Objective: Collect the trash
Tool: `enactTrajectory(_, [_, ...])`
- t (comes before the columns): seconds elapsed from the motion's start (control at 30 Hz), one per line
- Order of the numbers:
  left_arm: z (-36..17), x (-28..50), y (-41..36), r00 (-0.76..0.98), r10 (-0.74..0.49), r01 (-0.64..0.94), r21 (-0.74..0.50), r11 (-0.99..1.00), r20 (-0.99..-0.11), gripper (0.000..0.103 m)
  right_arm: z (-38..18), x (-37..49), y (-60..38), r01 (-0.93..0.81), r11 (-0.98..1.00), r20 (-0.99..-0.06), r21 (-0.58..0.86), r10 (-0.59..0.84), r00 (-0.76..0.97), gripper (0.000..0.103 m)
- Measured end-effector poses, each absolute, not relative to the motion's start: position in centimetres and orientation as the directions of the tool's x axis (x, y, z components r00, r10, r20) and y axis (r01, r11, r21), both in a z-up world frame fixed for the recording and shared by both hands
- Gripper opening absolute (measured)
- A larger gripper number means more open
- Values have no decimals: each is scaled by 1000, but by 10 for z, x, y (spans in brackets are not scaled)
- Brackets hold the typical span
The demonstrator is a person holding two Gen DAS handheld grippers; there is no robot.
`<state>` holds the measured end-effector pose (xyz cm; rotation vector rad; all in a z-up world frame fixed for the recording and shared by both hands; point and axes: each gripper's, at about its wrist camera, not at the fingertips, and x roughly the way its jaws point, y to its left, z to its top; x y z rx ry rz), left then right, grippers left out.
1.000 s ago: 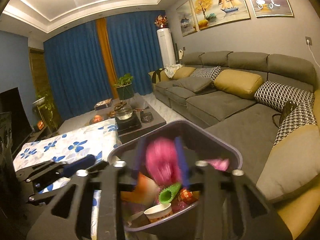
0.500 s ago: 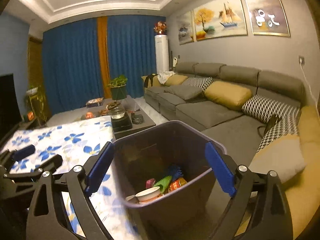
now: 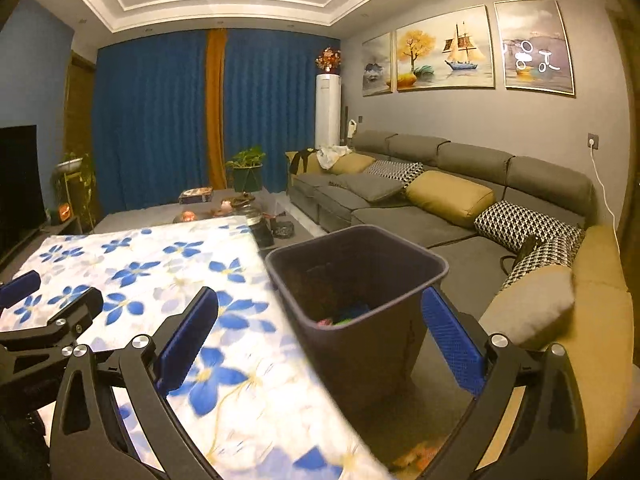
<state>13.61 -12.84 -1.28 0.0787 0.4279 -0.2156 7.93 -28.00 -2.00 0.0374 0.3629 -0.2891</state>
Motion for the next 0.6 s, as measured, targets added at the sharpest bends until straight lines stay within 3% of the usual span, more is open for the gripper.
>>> enactTrajectory(0.6, [-7, 72, -79, 911, -165, 178, 0, 984, -378, 97, -17, 17, -230, 266, 964, -362, -22, -256, 897, 98])
